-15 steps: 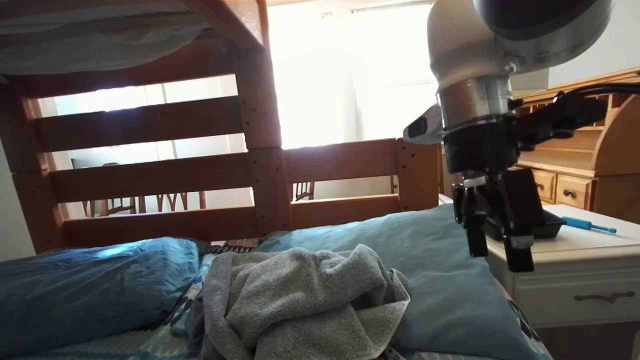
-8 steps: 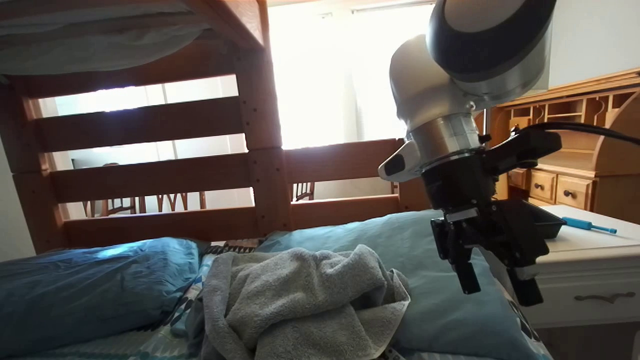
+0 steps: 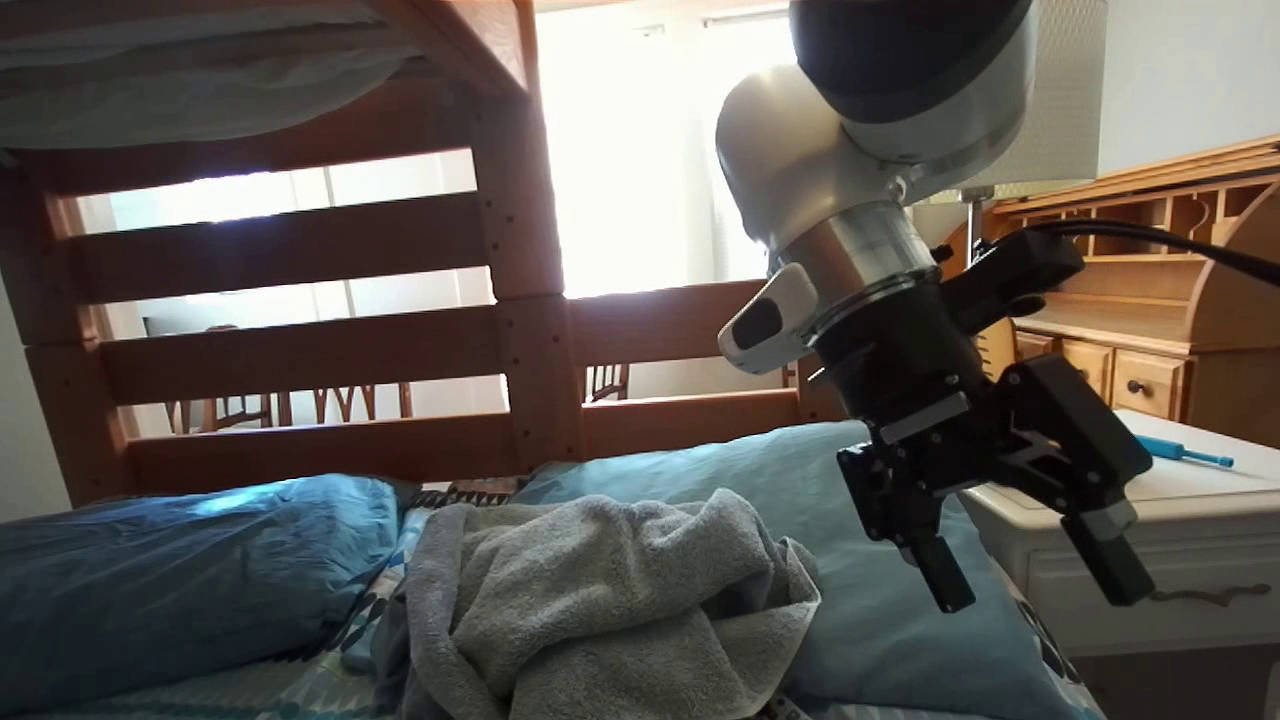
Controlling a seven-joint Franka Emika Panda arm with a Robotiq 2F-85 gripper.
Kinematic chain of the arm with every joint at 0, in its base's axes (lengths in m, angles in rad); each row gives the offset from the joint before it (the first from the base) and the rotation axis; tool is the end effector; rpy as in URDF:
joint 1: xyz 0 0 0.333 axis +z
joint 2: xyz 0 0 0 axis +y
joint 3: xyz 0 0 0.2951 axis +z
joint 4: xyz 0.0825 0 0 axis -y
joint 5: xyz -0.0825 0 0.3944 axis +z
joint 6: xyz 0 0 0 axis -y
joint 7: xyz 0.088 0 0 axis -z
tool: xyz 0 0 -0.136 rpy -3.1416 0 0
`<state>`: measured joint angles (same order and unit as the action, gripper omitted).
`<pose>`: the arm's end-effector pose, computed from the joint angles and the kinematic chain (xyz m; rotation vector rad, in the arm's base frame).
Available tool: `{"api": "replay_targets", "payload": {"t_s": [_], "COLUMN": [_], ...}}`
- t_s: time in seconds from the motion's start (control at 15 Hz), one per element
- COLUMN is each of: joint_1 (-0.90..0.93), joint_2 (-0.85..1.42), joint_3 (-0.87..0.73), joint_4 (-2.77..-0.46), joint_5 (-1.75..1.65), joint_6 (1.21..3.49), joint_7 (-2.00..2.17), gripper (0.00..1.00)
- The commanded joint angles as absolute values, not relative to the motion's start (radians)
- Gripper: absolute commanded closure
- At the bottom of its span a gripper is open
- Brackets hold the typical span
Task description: Put the grey remote control on the nightstand.
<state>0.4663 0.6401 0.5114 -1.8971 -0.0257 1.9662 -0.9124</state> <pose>0.2989 0.4658 0.1244 -1.6228 -2.2571 0.7103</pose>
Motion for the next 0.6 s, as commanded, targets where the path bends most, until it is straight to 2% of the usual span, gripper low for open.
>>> {"api": "replay_targets", "payload": {"t_s": [0.0,0.2,0.53], "joint_1": [0.465,0.480,0.494], "joint_2": [0.642,0.651,0.835], "joint_3": [0.511,0.487,0.442], "joint_4": [-1.893,-1.883,-1.806], "joint_5": [-0.027,-0.047,-0.035], "joint_6": [1.964,1.933,1.838], "joint_7": [-0.912,-0.868,-0.823], "gripper": [0.00,0.00,0.00]}}
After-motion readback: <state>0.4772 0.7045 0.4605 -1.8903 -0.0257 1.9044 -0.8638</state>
